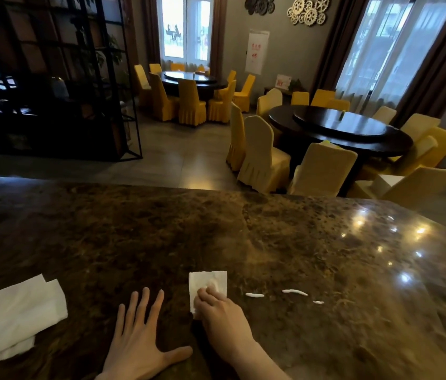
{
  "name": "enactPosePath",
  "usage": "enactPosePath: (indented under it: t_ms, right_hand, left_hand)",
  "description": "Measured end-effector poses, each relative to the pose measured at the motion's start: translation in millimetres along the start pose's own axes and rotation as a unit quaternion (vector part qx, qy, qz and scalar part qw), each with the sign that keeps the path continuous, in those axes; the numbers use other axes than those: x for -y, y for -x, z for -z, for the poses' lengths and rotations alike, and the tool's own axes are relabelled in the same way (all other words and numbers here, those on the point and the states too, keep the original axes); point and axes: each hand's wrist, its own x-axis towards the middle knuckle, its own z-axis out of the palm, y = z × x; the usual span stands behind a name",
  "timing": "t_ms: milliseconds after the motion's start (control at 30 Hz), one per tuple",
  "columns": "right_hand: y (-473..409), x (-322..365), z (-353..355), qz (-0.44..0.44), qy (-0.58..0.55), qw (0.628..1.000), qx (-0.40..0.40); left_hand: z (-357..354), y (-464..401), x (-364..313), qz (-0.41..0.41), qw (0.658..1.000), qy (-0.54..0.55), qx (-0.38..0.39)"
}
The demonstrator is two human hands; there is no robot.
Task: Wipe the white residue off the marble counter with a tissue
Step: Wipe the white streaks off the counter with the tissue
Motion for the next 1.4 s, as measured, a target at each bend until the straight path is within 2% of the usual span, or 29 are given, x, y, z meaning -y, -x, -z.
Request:
enactPosePath:
  t_ms: [100,167,200,267,333,367,400,433,500,567,667,733,867,967,1100,1200,1300,1400]
  right_hand:
    - [13.2,-14.9,5.8,-0.058,-0.039,0.996,-0.052]
    - [20.7,-25.8,14.0,-0.164,-0.144,0.969,-0.119]
    - [23.0,-32.0,19.8,-0.22,-0.229,0.932,-0.172]
    - [29.3,-52.9,34.8,-0.327,-0.36,0.823,-0.292]
    - [41.7,-86.5,52.2,-0.415,-0.42,0.71,-0.383]
    - [52.4,-104.4,62.9,-0.445,-0.427,0.667,-0.418]
    - [65.5,-121.5,73.3,-0.466,-0.413,0.642,-0.448]
    - [80.6,-137.7,82.0,-0.479,-0.376,0.639,-0.47]
    - [110.3,-163.0,92.9,-0.498,-0.258,0.686,-0.464]
    - [129.3,-175.3,92.7,-0.494,-0.171,0.749,-0.407]
    - [132.1,-171.3,68.5,-0.465,-0.139,0.821,-0.3]
    - [123.3,-159.1,44.9,-0.445,-0.146,0.851,-0.237]
    - [88.7,-126.8,17.7,-0.412,-0.236,0.859,-0.194]
    - [61.5,-101.6,11.8,-0.339,-0.269,0.89,-0.141]
    - [37.5,-71.2,3.1,-0.199,-0.142,0.969,-0.036]
    - [36.9,-63.1,-3.7,-0.124,-0.051,0.991,0.017]
    - [52.8,-83.2,1.2,-0.156,-0.004,0.988,0.001]
    - [79.3,-122.2,17.5,-0.284,0.009,0.958,-0.043]
  left_hand:
    - [-0.8,-8.6,-13.0,-0.026,1.0,0.011,-0.002]
    - [-2.3,-14.6,-26.8,-0.045,0.999,0.017,-0.001]
    - [-3.2,-17.1,-33.3,-0.055,0.998,0.019,-0.005]
    - [-5.2,-23.2,-49.6,-0.078,0.997,0.023,-0.01]
    - [-8.4,-29.8,-66.0,-0.092,0.995,0.025,-0.013]
    - [-10.3,-32.2,-72.9,-0.094,0.995,0.017,-0.015]
    - [-12.0,-34.5,-78.1,-0.095,0.995,0.0,-0.018]
    - [-13.5,-36.3,-81.5,-0.093,0.995,-0.021,-0.022]
    - [-16.3,-37.5,-84.6,-0.089,0.994,-0.051,-0.027]
    - [-19.1,-35.3,-85.1,-0.091,0.994,-0.056,-0.039]
    - [-21.0,-32.9,-85.2,-0.094,0.992,-0.063,-0.059]
    - [-21.6,-32.3,-85.6,-0.093,0.991,-0.068,-0.065]
    - [-22.3,-32.8,-86.0,-0.095,0.989,-0.084,-0.073]
    - [-23.7,-33.9,-83.6,-0.099,0.989,-0.079,-0.076]
    - [-24.5,-36.0,-83.0,-0.097,0.989,-0.08,-0.074]
    - [-25.1,-36.9,-84.0,-0.094,0.988,-0.089,-0.079]
    - [-25.2,-36.3,-82.5,-0.099,0.989,-0.065,-0.085]
    - [-25.2,-35.0,-82.7,-0.096,0.989,-0.069,-0.086]
